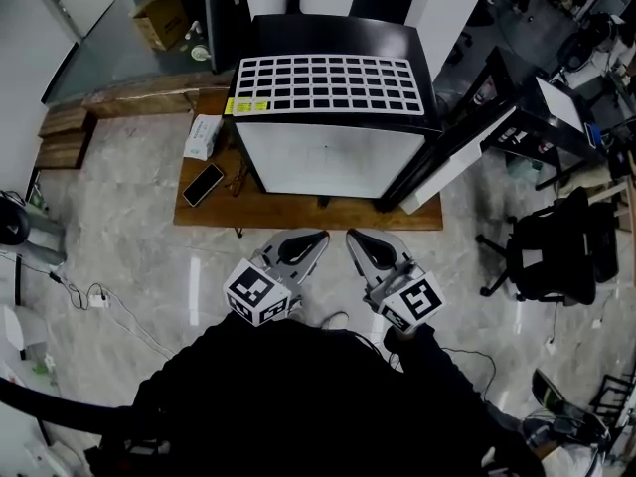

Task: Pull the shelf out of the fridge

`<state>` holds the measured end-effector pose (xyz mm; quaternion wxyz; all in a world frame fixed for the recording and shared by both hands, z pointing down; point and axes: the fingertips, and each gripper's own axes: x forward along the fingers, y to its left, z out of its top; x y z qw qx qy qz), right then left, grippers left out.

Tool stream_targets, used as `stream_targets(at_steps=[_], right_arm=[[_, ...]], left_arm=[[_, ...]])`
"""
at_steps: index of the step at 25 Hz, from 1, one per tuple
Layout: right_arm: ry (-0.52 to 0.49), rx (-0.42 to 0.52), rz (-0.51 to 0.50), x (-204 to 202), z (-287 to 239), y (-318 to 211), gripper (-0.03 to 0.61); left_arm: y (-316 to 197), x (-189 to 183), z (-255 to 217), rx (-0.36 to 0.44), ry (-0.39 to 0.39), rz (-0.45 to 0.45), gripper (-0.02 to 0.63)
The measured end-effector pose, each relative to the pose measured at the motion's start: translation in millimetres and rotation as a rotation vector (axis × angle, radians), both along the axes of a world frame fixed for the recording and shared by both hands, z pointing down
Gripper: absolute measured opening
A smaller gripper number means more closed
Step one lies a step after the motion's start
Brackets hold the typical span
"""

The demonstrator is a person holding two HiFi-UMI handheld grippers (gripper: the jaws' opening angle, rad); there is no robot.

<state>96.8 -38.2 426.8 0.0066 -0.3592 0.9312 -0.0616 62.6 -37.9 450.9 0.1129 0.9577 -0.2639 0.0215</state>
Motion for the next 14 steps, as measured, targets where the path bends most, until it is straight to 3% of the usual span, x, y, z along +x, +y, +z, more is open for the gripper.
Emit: stream_targets(at_steps=[14], right_arm=[[0.015,-0.009,0.001,11.6,12.4,14.4,0.006]], left_arm=[[12.3,2.9,-0.5,0.013,-0.008,-0.025,0.006]])
